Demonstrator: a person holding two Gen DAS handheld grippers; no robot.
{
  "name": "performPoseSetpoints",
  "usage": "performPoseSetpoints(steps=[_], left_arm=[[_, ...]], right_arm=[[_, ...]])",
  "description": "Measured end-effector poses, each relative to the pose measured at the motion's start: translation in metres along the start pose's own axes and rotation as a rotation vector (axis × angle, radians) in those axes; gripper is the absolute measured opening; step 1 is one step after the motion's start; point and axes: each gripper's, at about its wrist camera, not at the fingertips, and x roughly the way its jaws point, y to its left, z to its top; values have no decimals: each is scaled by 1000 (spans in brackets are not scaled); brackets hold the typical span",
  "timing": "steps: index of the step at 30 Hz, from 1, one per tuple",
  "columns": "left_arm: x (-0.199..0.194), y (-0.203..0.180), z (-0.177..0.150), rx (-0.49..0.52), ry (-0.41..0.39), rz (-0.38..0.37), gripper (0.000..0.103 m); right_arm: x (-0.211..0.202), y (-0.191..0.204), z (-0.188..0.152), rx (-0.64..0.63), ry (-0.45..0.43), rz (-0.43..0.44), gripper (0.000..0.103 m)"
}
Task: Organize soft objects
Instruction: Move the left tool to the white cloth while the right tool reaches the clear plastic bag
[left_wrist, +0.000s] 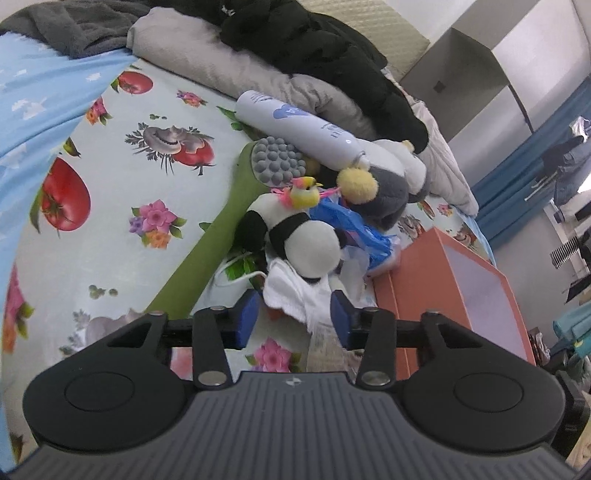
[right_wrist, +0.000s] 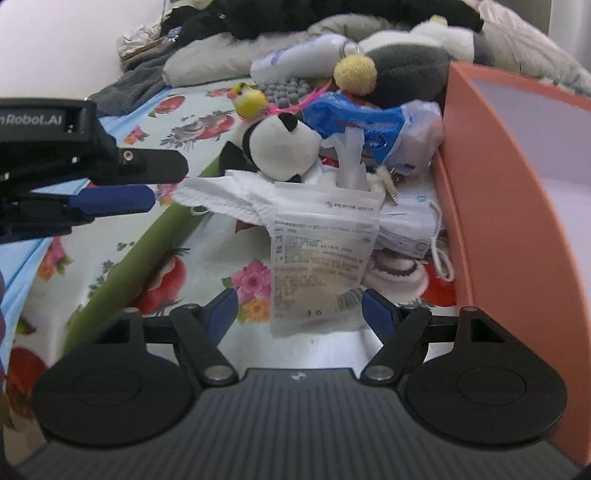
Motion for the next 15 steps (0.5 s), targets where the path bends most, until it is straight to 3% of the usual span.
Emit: performPoseSetpoints(steps=[11, 15], left_arm=[[34, 18, 5, -50, 5, 39, 41], [38, 19, 4, -55, 4, 24, 24]], right_arm=[[25, 6, 7, -63, -2, -60, 75], [27, 4, 10, -73, 1, -85, 63]])
